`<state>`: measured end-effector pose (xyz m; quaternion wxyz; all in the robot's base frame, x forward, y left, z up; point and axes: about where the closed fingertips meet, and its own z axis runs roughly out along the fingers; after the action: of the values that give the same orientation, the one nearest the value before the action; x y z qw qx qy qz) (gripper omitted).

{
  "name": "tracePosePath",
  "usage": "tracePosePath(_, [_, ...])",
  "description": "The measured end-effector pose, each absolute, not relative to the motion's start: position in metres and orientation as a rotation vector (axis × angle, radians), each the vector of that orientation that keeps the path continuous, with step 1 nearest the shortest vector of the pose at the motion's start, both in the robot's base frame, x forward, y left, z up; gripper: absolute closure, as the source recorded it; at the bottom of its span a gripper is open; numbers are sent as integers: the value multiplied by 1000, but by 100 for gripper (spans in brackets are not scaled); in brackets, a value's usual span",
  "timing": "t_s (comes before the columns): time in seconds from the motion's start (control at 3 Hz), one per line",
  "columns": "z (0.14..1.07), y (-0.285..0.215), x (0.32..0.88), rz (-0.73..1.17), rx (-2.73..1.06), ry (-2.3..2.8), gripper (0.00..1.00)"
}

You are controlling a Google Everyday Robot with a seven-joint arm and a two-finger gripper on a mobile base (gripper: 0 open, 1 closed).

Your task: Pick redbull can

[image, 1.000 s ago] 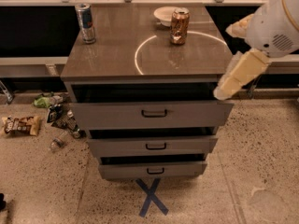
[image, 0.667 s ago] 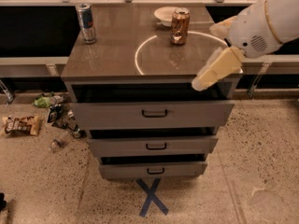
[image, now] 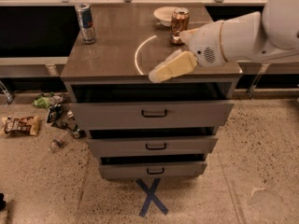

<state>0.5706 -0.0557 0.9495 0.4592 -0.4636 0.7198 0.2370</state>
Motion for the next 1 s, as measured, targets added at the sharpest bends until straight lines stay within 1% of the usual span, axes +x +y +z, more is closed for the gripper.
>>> tracePosePath(0.33, [957,-57,588,530,-1075,1751,0])
tracePosePath(0.67, [957,-57,588,530,-1075,1751,0])
tracePosePath(1.0, [959,-47,598,515,-1047,1706,0])
